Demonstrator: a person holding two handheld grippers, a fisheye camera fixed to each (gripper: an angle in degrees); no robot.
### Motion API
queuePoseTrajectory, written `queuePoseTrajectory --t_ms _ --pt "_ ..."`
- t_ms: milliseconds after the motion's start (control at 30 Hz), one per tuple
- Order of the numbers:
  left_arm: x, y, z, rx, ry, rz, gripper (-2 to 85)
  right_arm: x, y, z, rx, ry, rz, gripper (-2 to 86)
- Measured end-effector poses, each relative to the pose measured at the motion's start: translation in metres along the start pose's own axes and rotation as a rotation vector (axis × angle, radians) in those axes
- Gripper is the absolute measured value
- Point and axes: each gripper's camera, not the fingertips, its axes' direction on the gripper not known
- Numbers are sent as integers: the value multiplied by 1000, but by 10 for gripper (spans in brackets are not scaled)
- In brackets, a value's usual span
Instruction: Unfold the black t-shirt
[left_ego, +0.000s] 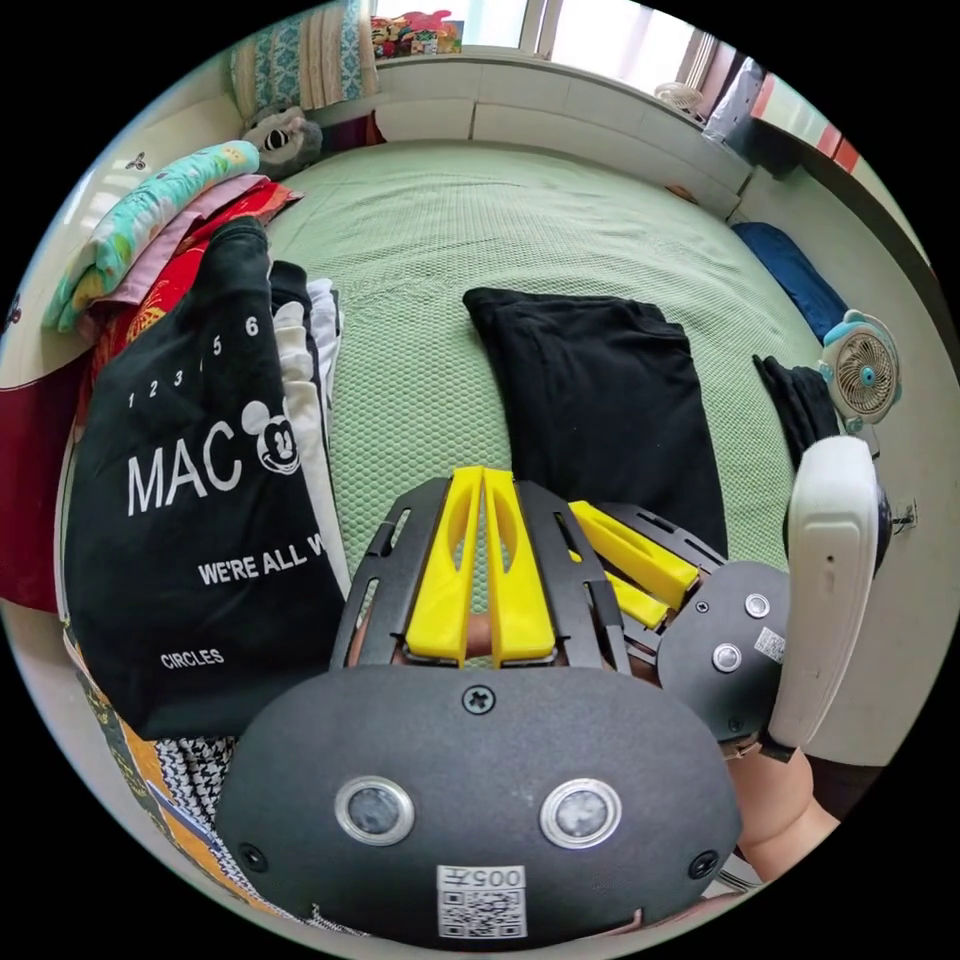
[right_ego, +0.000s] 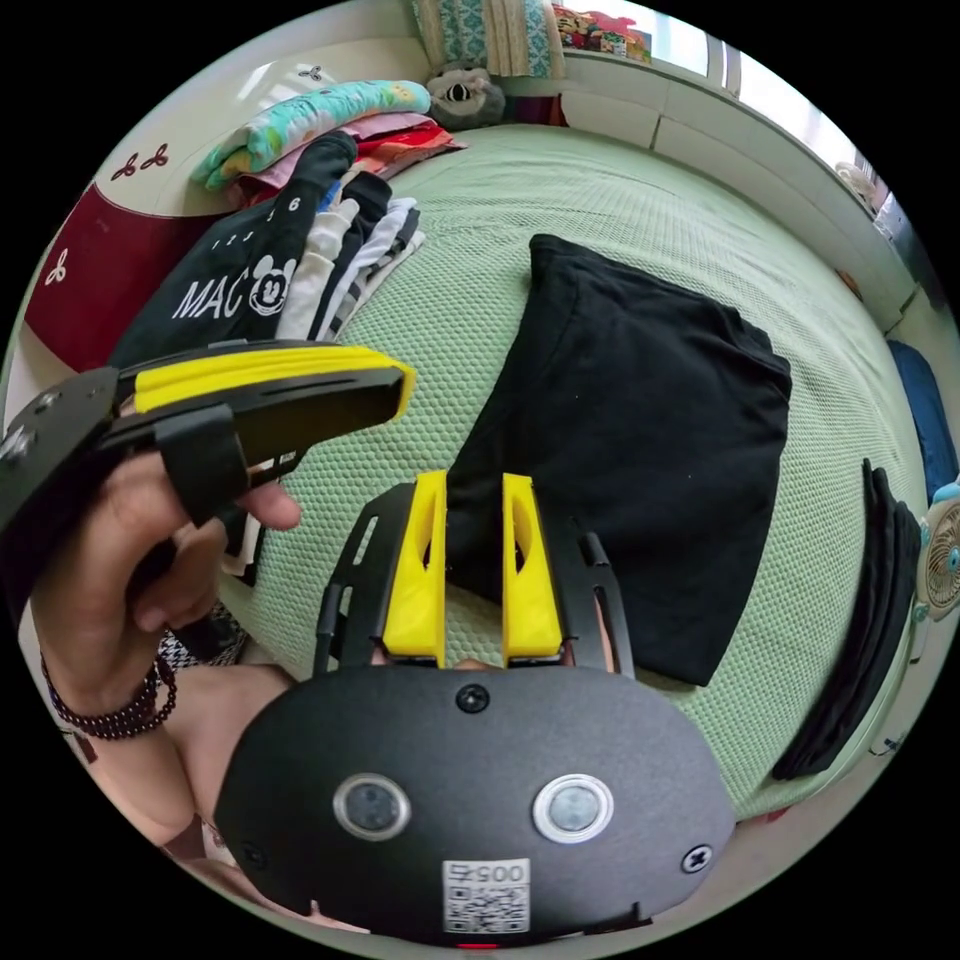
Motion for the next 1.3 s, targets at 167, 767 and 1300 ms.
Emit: queuePoseTrajectory --t_ms 167,767,1300 --pt "4 5 -3 10 -16 5 -2 11 -3 5 -2 -52 56 46" --pt "-9 5 11 -24 6 19 -2 8 -14 25 -5 13 15 45" --pt "-36 -5 16 -27 59 -18 -2 29 -31 35 -67 -79 3 40"
